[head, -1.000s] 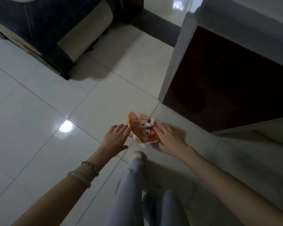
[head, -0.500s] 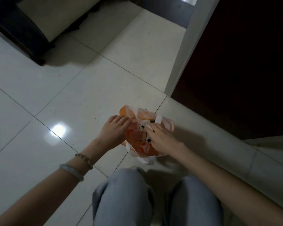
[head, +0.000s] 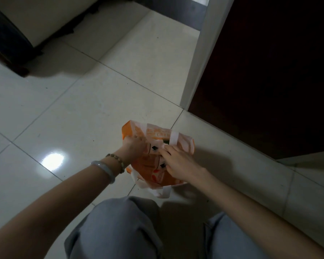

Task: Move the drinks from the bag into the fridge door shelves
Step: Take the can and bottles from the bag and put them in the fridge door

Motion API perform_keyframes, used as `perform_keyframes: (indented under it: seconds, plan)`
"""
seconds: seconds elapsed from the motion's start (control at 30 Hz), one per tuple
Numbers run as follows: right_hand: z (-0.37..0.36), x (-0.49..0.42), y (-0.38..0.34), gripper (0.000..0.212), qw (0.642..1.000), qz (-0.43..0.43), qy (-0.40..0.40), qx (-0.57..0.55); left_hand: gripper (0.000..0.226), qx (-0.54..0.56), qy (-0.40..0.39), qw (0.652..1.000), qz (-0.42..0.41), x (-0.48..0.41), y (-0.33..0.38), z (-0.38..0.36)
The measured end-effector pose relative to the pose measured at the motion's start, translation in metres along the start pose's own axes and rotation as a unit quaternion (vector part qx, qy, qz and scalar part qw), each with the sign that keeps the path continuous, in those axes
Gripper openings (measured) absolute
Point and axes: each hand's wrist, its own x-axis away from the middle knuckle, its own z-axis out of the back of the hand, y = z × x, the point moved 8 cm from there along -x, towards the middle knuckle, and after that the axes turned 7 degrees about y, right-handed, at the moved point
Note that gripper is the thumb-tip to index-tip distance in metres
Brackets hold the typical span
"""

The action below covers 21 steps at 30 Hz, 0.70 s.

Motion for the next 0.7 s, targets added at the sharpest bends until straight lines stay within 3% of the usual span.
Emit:
perform_keyframes:
  seconds: [0.2, 0.43, 0.6, 0.7]
  plan:
    - [-0.006, 0.004, 0.011, 0.054, 1.0, -0.011, 0.007, 0.022, 0.046, -0.03, 0.002, 0.999, 0.025, -0.005, 0.0, -0.009]
    - [-0.011, 0.002, 0.01, 0.054, 1.0, -0.011, 0.008, 0.027, 0.049, 0.038, 0.044, 0.997, 0.049, -0.006, -0.004, -0.022]
    - [-0.009, 0.004, 0.006, 0.056, 1.0, -0.004, 0.013, 0.021, 0.04, 0.149, 0.122, 0.98, 0.053, -0.004, -0.009, -0.034]
    - [-0.004, 0.007, 0.005, 0.058, 1.0, -0.019, 0.017, 0.004, 0.04, 0.081, 0.1, 0.991, 0.036, 0.0, -0.01, -0.032]
